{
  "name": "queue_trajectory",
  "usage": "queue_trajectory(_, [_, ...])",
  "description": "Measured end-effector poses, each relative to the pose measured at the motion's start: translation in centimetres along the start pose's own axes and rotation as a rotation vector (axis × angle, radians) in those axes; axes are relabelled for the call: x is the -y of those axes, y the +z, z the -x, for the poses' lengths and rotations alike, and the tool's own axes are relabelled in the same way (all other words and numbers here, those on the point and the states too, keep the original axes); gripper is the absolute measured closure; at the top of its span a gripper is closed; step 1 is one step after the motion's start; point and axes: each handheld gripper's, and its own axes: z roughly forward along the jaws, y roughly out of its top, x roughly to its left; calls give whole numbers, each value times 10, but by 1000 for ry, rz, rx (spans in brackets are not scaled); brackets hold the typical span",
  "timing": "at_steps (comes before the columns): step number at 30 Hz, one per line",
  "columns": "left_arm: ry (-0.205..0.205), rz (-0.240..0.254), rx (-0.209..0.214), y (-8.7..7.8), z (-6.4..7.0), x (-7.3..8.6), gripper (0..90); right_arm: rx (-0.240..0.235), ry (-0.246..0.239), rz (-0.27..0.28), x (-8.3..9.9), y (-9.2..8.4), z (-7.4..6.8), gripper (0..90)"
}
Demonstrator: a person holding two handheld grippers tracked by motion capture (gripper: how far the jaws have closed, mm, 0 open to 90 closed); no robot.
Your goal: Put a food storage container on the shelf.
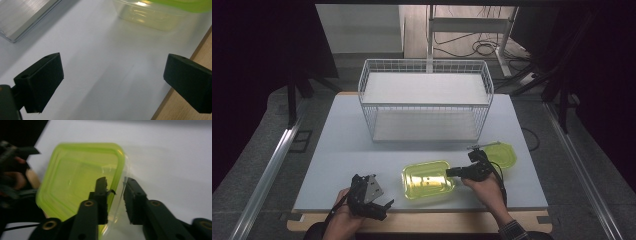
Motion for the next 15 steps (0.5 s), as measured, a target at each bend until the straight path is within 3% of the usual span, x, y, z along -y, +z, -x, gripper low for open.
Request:
queue_trajectory(3, [6, -3, -6, 0, 0, 0, 29, -61, 16, 2, -2, 0, -3, 796])
queue_trajectory(5, [7, -4, -8, 0, 1, 0, 29, -49, 5, -3, -2, 1, -5, 797])
queue_trajectory(8, [9, -4, -9, 0, 1, 0, 29, -111, 30, 13, -4, -2, -5, 808])
queue_trajectory(15, [13, -6, -9, 1, 1, 0, 28, -93, 23, 49, -6, -11, -4, 812])
